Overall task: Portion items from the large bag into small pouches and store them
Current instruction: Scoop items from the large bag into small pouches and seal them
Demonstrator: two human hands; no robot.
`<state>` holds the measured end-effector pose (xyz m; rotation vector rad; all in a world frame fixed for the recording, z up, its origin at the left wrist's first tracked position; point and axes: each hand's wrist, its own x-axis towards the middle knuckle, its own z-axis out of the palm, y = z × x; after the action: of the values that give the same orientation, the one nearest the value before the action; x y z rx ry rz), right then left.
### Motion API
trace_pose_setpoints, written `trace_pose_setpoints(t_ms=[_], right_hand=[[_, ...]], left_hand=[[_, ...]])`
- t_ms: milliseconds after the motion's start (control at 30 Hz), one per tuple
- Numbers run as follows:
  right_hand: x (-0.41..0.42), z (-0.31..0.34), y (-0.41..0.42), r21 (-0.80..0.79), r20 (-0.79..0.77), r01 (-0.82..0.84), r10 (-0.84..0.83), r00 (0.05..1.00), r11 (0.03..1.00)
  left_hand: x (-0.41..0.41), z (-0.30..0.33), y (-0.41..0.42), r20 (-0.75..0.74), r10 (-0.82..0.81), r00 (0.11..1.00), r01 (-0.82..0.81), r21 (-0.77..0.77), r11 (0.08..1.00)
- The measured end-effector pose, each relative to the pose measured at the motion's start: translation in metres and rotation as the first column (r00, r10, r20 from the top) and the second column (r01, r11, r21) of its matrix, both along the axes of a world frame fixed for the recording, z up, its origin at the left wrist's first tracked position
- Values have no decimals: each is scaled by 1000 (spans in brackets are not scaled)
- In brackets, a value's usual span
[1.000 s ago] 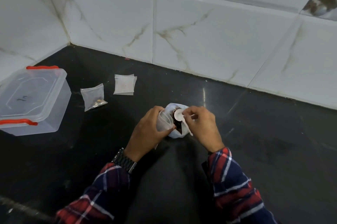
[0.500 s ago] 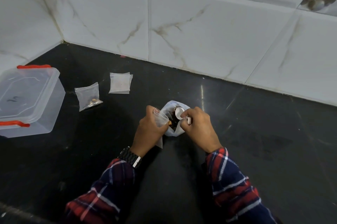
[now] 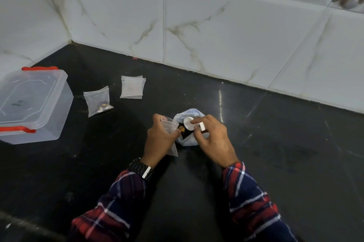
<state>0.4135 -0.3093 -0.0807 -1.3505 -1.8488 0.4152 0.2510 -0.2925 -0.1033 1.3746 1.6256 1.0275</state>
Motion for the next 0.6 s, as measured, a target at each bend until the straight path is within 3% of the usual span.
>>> trace_pose_setpoints(t_ms=[200,333,533,600], right_hand=[[-1,-8,4,-48,144,-41,48,988,998],[-4,-10,5,-74,216,-34,50,975,997],[-6,-2,5,-129,-38,5,-10,999,992],[-6,-3,5,-153,-54,-4,-5,999,988]], left_hand=[[2,3,2,11,51,999,-51,15,999],[4,1,4,99,117,988,-121,26,992],[6,-3,7,247,193,950,-207,30,978],[6,-4,7,267,189,945,-203,26,979]])
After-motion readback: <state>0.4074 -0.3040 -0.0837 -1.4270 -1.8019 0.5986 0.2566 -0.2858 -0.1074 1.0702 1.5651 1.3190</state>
